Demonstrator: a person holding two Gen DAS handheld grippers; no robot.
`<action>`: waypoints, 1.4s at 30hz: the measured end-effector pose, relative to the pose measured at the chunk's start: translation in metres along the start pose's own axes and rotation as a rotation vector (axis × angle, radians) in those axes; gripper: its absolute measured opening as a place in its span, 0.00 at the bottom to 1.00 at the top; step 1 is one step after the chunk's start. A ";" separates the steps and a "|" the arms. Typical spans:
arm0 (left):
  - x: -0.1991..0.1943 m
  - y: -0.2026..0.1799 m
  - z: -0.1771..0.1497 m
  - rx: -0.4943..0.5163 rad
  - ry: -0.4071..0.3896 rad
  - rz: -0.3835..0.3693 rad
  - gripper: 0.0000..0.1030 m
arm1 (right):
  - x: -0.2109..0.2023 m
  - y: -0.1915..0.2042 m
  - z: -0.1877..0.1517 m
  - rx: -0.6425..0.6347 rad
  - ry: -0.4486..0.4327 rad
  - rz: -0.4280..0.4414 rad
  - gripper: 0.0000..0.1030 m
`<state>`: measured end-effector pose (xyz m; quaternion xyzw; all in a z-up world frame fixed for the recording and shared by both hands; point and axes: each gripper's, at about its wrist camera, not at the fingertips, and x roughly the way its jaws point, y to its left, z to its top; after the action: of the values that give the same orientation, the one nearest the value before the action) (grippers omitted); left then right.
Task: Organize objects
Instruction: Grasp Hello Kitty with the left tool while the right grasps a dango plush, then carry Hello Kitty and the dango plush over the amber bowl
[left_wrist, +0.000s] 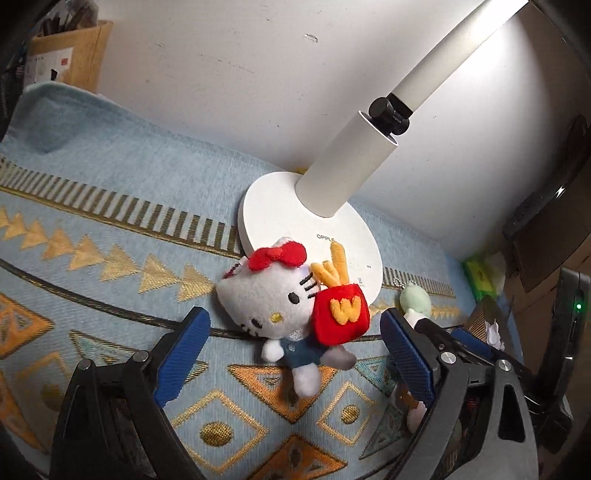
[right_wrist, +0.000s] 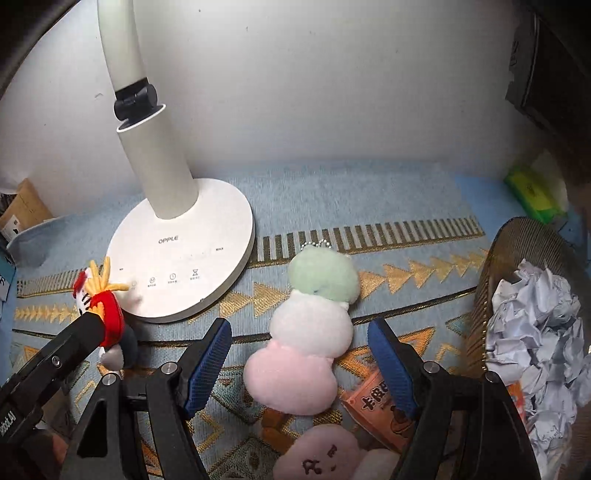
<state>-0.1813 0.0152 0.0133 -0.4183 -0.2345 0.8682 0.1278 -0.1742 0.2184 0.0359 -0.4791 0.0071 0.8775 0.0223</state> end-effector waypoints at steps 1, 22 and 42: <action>0.002 -0.001 -0.002 0.005 -0.001 -0.010 0.90 | 0.005 0.000 -0.001 0.002 0.008 0.011 0.73; -0.056 -0.042 -0.039 0.185 -0.028 0.051 0.58 | -0.104 -0.011 -0.056 -0.061 -0.108 0.218 0.54; -0.149 -0.014 -0.179 0.136 0.026 0.094 0.59 | -0.108 -0.019 -0.209 -0.170 0.046 0.447 0.79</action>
<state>0.0518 0.0186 0.0235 -0.4306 -0.1535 0.8816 0.1180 0.0607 0.2267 0.0137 -0.4855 0.0395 0.8469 -0.2133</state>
